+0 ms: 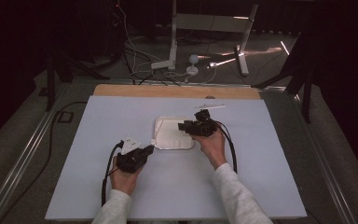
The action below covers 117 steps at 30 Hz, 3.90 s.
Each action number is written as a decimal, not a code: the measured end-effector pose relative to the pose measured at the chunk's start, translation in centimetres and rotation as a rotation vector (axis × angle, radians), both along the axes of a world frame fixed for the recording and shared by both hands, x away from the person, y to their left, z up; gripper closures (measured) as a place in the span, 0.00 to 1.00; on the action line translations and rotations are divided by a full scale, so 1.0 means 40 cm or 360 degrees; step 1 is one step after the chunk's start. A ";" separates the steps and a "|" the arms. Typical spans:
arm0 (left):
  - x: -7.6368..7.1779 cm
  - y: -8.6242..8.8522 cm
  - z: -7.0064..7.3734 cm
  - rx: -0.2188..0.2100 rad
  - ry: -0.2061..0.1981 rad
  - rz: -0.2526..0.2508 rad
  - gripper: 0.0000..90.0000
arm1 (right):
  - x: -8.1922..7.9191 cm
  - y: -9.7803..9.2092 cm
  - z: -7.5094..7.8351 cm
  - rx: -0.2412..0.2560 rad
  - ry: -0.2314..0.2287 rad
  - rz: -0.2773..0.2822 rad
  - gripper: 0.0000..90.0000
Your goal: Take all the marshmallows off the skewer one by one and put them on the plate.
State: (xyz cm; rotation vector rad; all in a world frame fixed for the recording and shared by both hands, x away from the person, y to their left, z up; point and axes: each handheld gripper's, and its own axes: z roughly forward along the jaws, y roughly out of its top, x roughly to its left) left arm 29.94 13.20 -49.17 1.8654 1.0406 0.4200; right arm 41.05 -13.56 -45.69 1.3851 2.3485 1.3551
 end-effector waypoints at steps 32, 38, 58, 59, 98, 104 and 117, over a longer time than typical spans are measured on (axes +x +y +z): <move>-0.003 -0.011 0.006 -0.0027 -0.0044 -0.0064 0.99 | -0.104 0.148 -0.015 0.0258 0.0093 0.0435 0.78; 0.007 -0.011 -0.006 0.0014 0.0039 -0.0091 0.96 | -0.105 0.138 -0.001 0.0278 0.0034 0.0393 0.83; -0.004 -0.017 0.015 0.0004 -0.0061 -0.0097 1.00 | -0.112 0.161 -0.019 0.0383 0.0099 0.0374 0.86; -0.004 -0.017 0.015 0.0003 -0.0063 -0.0094 1.00 | -0.112 0.160 -0.018 0.0393 0.0092 0.0364 0.87; -0.012 -0.025 0.002 0.0080 -0.0119 -0.0119 1.00 | -0.061 0.085 0.099 0.0390 -0.0120 0.0189 0.88; -0.015 -0.003 0.000 0.0117 -0.0123 -0.0091 1.00 | -0.056 0.110 0.092 0.0386 -0.0122 0.0195 0.88; -0.018 0.013 -0.001 0.0117 -0.0122 -0.0067 1.00 | -0.045 0.134 0.103 0.0379 -0.0101 0.0165 0.87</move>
